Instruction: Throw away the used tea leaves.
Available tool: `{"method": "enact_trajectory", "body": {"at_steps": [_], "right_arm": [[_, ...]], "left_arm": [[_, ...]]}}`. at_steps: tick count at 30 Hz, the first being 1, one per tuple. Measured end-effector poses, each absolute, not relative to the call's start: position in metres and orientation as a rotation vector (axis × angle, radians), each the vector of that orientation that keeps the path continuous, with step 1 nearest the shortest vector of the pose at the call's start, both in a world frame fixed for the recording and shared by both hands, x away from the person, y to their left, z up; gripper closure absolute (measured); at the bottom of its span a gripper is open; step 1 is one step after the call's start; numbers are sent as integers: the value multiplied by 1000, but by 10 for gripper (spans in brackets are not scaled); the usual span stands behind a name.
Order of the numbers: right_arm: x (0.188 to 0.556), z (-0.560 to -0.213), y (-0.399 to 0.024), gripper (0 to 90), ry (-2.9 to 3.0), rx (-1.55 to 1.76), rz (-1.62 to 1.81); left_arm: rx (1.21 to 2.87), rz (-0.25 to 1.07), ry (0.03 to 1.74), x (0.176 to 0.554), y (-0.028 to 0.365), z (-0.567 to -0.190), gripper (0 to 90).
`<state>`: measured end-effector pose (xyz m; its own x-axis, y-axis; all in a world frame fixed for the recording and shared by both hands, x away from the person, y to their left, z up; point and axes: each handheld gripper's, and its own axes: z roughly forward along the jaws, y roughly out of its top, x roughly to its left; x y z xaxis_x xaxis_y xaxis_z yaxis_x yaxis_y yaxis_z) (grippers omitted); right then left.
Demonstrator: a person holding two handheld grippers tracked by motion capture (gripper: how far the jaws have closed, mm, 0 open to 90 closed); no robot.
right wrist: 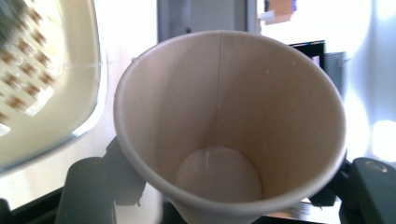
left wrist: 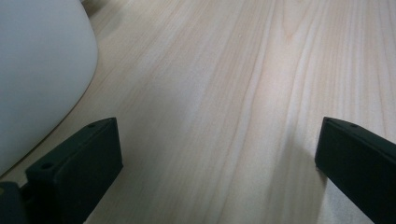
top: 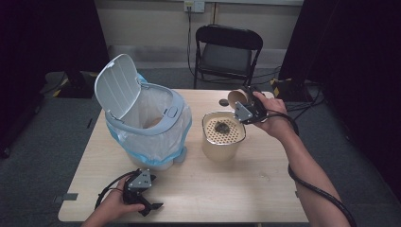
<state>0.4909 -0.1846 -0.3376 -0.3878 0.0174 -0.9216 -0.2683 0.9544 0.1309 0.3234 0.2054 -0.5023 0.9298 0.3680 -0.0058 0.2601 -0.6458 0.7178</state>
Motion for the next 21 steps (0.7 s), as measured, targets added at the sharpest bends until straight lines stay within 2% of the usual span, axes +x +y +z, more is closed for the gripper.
{"method": "enact_trajectory", "body": {"at_steps": [12, 21], "right_arm": [[503, -336, -198, 302, 2228, 193, 745], [508, -336, -205, 300, 2279, 347, 931]], "left_arm": [[2305, 181, 444, 323, 205, -502, 0], [2305, 181, 443, 323, 205, -502, 0]]}}
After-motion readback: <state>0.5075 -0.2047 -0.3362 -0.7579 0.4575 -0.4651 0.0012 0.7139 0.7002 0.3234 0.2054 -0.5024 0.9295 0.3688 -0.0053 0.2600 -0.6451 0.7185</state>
